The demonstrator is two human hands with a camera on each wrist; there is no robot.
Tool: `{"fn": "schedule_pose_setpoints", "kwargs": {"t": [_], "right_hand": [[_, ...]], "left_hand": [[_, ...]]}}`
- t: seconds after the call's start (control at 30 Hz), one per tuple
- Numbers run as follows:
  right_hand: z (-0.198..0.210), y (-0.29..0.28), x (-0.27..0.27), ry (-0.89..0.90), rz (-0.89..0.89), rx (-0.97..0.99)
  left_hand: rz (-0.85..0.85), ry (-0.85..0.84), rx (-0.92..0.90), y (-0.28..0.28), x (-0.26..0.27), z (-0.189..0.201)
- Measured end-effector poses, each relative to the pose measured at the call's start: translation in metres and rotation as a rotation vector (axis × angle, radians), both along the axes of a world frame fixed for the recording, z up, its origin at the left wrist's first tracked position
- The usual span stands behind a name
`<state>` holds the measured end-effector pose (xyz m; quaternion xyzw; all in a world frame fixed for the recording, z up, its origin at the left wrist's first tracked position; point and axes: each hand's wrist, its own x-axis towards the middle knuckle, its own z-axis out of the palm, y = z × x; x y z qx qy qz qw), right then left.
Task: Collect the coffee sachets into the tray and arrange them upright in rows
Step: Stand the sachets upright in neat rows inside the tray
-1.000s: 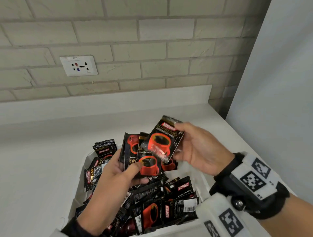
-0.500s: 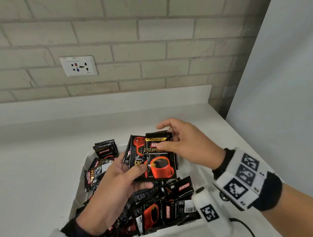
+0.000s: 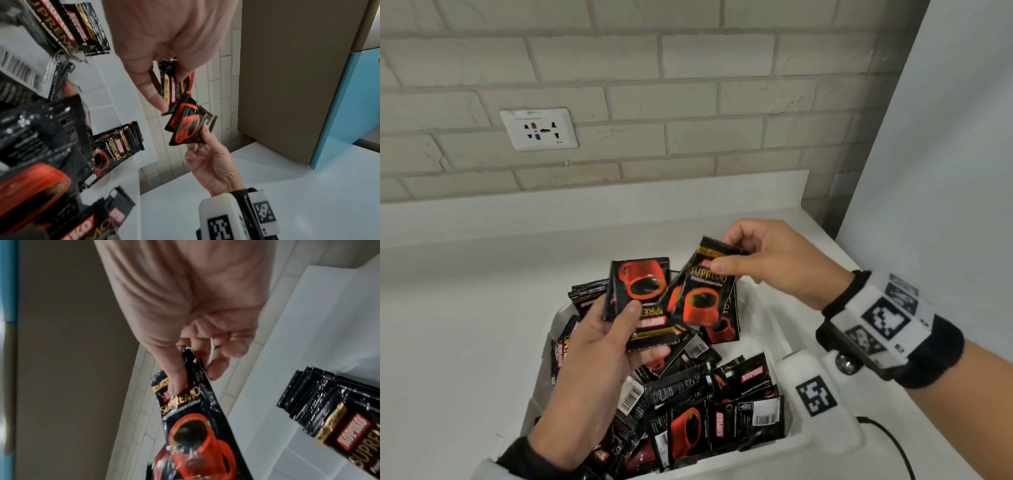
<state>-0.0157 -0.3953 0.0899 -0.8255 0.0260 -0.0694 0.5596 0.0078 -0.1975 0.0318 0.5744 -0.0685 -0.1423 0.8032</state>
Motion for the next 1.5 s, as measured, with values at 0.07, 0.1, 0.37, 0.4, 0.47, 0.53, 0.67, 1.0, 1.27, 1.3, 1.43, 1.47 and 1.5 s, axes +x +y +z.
{"fn": "schedule_pose_setpoints", "kwargs": {"t": [0.07, 0.1, 0.37, 0.4, 0.47, 0.53, 0.67, 1.0, 1.27, 1.3, 1.43, 1.47, 1.5], "right_hand": [[0.001, -0.012, 0.004, 0.004, -0.03, 0.026], [0.001, -0.017, 0.007, 0.012, -0.04, -0.001], [-0.025, -0.027, 0.031, 0.23, 0.141, -0.63], [-0.029, -0.026, 0.033, 0.263, 0.164, -0.687], [-0.037, -0.022, 0.035, 0.312, 0.191, -0.782], [-0.045, -0.019, 0.037, 0.341, 0.206, -0.873], [-0.049, -0.017, 0.041, 0.337, 0.253, -1.049], [-0.043, -0.022, 0.048, 0.276, 0.254, -1.351], [-0.047, -0.016, 0.047, 0.184, 0.261, -1.356], [-0.049, -0.016, 0.048, 0.167, 0.257, -1.365], [-0.052, -0.017, 0.051, 0.117, 0.237, -1.401], [-0.052, -0.017, 0.052, 0.111, 0.24, -1.418], [-0.052, -0.018, 0.052, 0.105, 0.248, -1.438]], "left_hand": [[0.073, -0.022, -0.023, 0.008, 0.006, 0.001], [0.102, -0.034, -0.035, 0.013, 0.008, 0.002], [0.168, -0.085, -0.08, 0.031, 0.019, 0.008], [0.162, -0.09, -0.074, 0.031, 0.019, 0.008], [0.151, -0.095, -0.066, 0.031, 0.017, 0.007], [0.142, -0.098, -0.063, 0.031, 0.017, 0.006], [0.135, -0.091, -0.059, 0.03, 0.018, 0.007], [0.116, -0.095, -0.041, 0.029, 0.02, 0.006], [0.083, -0.094, -0.018, 0.027, 0.021, 0.004], [0.079, -0.098, -0.018, 0.027, 0.021, 0.004], [0.063, -0.111, -0.015, 0.027, 0.02, 0.004], [0.059, -0.109, -0.012, 0.028, 0.02, 0.004], [0.058, -0.102, -0.012, 0.028, 0.019, 0.005]]}}
